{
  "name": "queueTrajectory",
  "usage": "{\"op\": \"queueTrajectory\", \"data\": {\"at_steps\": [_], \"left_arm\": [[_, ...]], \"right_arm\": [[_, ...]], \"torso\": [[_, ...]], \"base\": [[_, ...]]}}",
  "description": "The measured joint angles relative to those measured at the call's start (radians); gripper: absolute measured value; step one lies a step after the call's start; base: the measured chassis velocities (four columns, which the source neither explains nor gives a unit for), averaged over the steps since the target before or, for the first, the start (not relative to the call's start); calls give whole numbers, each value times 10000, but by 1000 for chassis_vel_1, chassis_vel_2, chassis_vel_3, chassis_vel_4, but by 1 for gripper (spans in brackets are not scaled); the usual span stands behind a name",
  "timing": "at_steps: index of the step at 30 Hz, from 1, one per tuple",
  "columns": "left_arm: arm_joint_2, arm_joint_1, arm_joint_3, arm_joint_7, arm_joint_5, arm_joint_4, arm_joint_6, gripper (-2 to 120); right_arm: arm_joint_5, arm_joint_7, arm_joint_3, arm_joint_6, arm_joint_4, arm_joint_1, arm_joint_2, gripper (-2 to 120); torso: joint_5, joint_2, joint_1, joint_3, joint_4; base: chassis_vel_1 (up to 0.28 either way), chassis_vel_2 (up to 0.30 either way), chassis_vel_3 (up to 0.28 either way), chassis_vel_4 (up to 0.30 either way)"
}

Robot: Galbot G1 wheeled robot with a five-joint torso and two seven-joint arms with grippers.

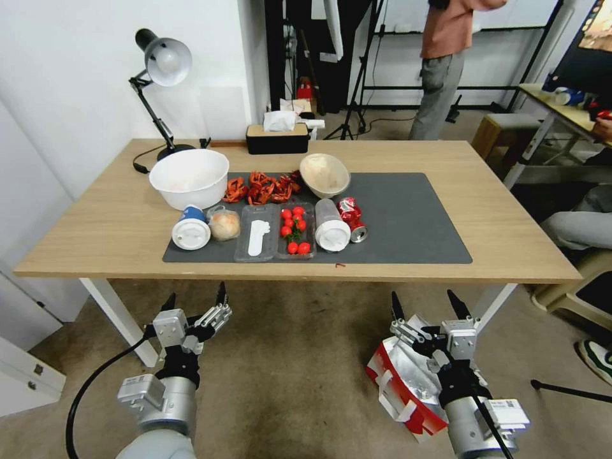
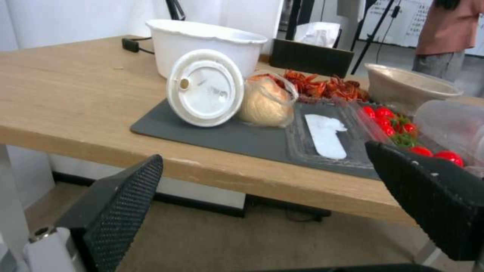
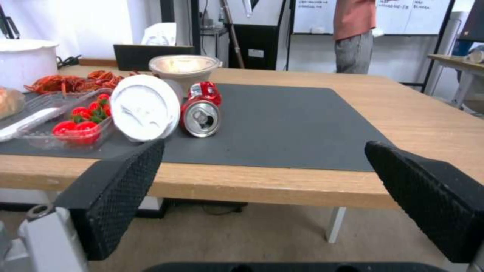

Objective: Pick up the food delivery bag from the floor and place it on the table.

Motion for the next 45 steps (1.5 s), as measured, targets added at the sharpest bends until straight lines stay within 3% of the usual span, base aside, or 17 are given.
{"op": "queueTrajectory", "data": {"at_steps": [45], "left_arm": [[138, 23, -47, 123, 82, 203, -143, 100]], "right_arm": [[-22, -28, -14, -37, -174, 175, -6, 100]], "torso": [[-1, -2236, -970, -1261, 0]], "base": [[0, 0, 0, 0]]}}
